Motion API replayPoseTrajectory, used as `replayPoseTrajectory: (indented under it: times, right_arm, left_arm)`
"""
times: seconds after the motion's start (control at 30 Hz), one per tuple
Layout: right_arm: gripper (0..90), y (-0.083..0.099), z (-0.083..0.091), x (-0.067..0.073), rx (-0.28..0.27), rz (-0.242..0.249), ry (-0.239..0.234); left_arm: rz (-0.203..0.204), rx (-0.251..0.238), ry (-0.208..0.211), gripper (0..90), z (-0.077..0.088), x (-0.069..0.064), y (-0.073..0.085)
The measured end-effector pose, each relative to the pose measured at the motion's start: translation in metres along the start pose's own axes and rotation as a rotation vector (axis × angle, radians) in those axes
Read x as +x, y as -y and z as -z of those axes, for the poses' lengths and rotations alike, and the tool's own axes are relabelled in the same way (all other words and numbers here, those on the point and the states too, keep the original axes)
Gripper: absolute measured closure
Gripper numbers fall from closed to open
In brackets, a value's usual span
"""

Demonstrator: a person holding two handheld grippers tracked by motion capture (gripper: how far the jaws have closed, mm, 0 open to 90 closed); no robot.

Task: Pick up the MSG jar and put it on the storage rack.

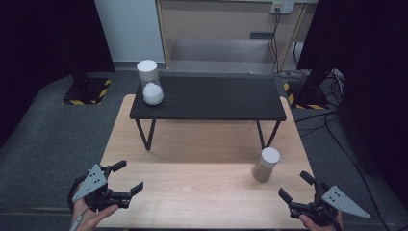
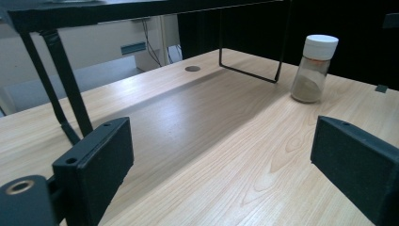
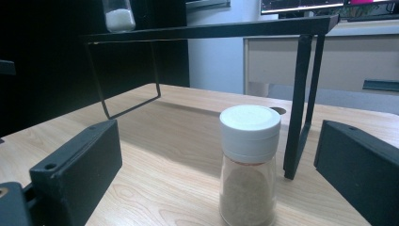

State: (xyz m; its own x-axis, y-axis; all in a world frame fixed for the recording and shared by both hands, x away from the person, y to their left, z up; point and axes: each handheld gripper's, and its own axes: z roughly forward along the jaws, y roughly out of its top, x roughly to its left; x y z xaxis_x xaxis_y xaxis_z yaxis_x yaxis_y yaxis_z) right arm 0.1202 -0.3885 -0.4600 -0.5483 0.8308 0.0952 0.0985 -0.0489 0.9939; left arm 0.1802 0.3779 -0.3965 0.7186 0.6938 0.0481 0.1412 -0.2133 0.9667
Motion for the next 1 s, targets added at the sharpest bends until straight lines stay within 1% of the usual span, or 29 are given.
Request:
replayPoseTrajectory:
  times: [0.07,0.17,0.3,0.37,0.4,0.43,0.47,0.5,0.6,0.73,0.77,0.8,0.87,1.0]
  right_arm:
    - [1.6,0.001,0.000,-0.001,0.000,-0.006,0.003]
    - [1.6,0.001,-0.001,-0.002,0.002,-0.003,-0.002]
    - [1.6,0.000,-0.001,0.000,0.005,0.006,-0.001]
    - [1.7,-0.001,0.000,0.002,0.003,0.017,0.000]
    - [1.7,-0.001,0.000,0.002,0.004,0.021,-0.001]
    - [1.6,-0.002,0.000,0.003,0.005,0.024,-0.001]
    - [1.7,-0.002,0.000,0.003,0.005,0.024,0.000]
    - [1.7,-0.002,0.000,0.003,0.005,0.024,0.000]
    - [1.7,-0.001,0.000,0.001,0.003,0.017,0.004]
    - [1.6,0.000,0.000,0.000,0.003,0.008,0.003]
    - [1.7,0.000,0.000,-0.001,0.004,0.009,0.003]
    - [1.6,0.000,0.000,-0.001,0.004,0.010,0.004]
    - [1.6,0.000,0.001,0.000,0.002,0.012,0.004]
    - [1.5,0.001,0.003,0.000,-0.005,0.006,0.017]
  left_arm:
    - [-0.015,0.006,-0.012,5.3,0.001,-0.001,0.000]
    - [-0.015,0.008,-0.011,5.3,0.002,-0.001,0.000]
    - [-0.039,0.036,-0.022,5.3,0.005,-0.003,-0.002]
    - [-0.037,0.036,-0.021,5.1,0.006,-0.003,-0.001]
    - [-0.039,0.041,-0.028,5.1,0.008,-0.003,-0.001]
    - [-0.034,0.038,-0.033,5.1,0.009,-0.003,0.000]
    - [-0.017,0.027,-0.036,4.9,0.010,-0.002,0.002]
    - [-0.017,0.027,-0.036,4.7,0.010,-0.002,0.002]
    - [-0.002,0.016,-0.063,3.9,0.011,0.000,0.002]
    - [0.008,0.010,-0.090,3.3,0.012,0.001,0.003]
    - [0.020,0.001,-0.098,2.9,0.012,0.002,0.004]
    - [0.021,-0.002,-0.104,2.4,0.012,0.002,0.004]
    - [0.009,-0.001,-0.115,2.1,0.012,0.001,0.004]
    - [0.000,-0.009,-0.107,1.8,0.011,0.002,0.004]
